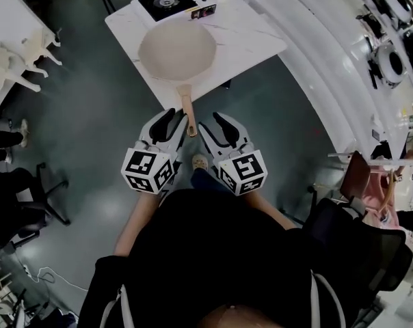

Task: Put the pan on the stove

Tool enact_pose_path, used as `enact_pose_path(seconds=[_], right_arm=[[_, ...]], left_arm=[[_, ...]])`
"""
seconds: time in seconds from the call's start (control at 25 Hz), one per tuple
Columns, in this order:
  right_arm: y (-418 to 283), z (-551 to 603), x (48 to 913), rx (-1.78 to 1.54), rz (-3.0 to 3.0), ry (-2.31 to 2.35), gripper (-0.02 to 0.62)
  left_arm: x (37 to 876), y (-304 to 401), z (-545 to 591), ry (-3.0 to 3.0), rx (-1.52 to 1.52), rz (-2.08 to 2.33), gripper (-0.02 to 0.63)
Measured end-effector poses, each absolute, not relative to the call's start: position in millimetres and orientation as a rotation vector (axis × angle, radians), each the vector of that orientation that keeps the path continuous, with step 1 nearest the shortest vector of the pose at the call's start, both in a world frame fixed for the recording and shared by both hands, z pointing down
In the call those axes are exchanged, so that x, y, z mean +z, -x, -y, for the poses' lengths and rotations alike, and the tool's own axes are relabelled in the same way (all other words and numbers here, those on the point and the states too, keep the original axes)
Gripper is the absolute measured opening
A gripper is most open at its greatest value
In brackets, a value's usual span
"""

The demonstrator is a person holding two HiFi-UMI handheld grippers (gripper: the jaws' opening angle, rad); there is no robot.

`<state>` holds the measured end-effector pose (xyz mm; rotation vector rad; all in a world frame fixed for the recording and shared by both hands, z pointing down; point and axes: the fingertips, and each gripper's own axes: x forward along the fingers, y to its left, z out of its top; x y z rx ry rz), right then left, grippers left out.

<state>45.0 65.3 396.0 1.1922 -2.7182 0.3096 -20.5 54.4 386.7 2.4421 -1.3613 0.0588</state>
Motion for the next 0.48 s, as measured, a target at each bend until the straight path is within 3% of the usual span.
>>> enact_pose_path(seconds=[0.48], right_arm=[[-36.9, -6.0, 438.7, 0.476, 2.723, -0.946, 0.187]], left_arm=[[436.0, 21.5, 4.0, -2.275, 0.088, 1.269, 0.183]])
